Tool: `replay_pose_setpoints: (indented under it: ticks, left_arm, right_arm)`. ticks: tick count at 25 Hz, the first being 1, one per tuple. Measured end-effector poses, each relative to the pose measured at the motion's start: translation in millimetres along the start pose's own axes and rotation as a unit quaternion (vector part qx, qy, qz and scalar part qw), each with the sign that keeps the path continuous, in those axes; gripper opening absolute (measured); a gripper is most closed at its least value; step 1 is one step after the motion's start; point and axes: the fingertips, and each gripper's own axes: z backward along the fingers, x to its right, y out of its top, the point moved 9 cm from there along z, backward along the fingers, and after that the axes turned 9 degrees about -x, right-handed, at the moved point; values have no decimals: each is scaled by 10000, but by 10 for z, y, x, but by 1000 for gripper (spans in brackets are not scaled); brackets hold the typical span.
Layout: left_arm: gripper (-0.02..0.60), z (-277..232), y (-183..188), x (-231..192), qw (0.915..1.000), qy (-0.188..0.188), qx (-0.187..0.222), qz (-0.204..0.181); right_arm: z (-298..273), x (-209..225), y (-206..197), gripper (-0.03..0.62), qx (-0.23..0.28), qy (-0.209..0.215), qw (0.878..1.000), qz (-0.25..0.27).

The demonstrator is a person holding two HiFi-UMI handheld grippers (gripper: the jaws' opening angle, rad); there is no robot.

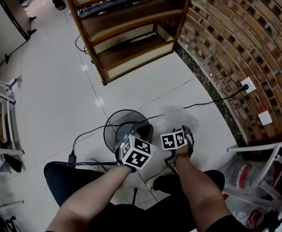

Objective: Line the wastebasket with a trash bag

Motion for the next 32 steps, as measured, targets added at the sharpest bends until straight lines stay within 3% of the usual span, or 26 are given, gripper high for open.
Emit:
replay_pose_setpoints:
  ticks: [3,7,32]
  left_arm:
    - [2,-1,5,11,10000,-7,0,3]
    - [2,30,10,20,10000,-5,19,21]
    - [2,613,171,69,9987,80,494,-1]
  right_arm:
    - [20,72,-8,85,0,-114,9999,-105]
    - [112,159,-7,4,71,-189,9994,-299]
    - [1474,829,205,3,1022,-264,9926,-600]
